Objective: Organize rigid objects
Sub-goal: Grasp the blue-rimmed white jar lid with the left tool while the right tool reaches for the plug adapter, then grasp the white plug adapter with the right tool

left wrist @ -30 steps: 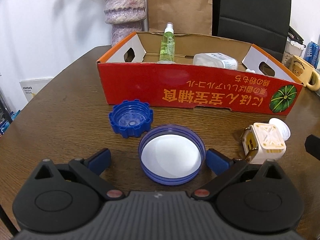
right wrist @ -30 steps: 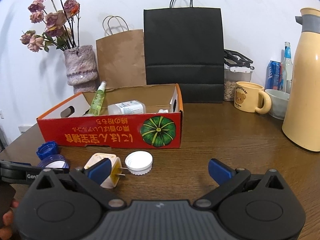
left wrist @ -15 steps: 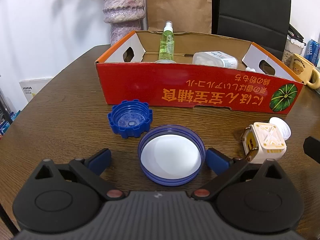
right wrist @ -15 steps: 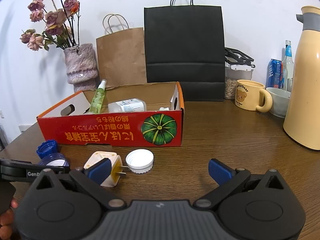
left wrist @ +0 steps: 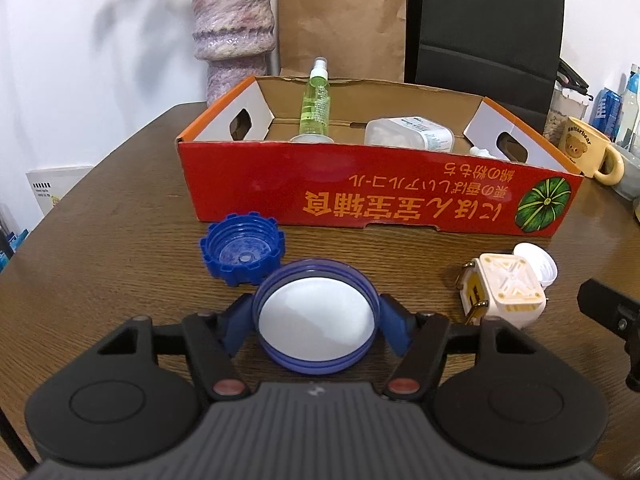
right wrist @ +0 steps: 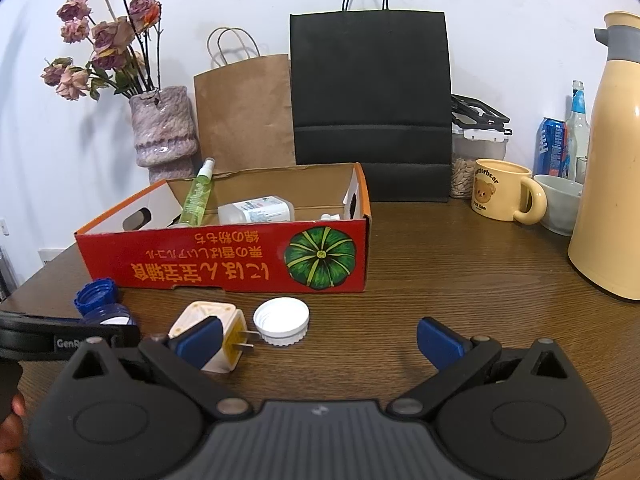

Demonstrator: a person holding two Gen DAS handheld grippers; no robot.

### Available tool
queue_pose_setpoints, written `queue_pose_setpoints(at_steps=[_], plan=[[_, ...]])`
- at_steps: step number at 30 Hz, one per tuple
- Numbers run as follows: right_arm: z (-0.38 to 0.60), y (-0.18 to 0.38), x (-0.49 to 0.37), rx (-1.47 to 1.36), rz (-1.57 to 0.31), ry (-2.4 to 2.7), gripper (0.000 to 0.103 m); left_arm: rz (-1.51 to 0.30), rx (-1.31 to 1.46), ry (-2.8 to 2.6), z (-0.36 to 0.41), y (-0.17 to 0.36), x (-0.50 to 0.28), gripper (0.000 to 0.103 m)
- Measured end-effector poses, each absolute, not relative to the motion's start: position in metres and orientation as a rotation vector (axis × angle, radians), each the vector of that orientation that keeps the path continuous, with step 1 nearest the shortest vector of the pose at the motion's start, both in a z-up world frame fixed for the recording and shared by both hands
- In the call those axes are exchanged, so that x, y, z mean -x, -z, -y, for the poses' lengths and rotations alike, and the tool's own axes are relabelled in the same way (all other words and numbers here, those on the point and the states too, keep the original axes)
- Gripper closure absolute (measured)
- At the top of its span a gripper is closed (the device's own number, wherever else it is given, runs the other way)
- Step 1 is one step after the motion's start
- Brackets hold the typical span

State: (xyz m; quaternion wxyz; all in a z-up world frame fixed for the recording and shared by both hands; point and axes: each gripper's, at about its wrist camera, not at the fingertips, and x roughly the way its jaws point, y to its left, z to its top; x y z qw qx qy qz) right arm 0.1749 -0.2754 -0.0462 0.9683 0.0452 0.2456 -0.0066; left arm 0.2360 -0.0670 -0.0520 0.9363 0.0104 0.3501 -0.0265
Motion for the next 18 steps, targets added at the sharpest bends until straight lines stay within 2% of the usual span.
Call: queue_pose_setpoints(at_steps=[18], plan=[[0.259, 0.048, -0.177, -0.075, -0.484, -0.022, 0.0, -0.608, -0.009, 0.034, 0.049, 0.026, -0.219, 0.035]])
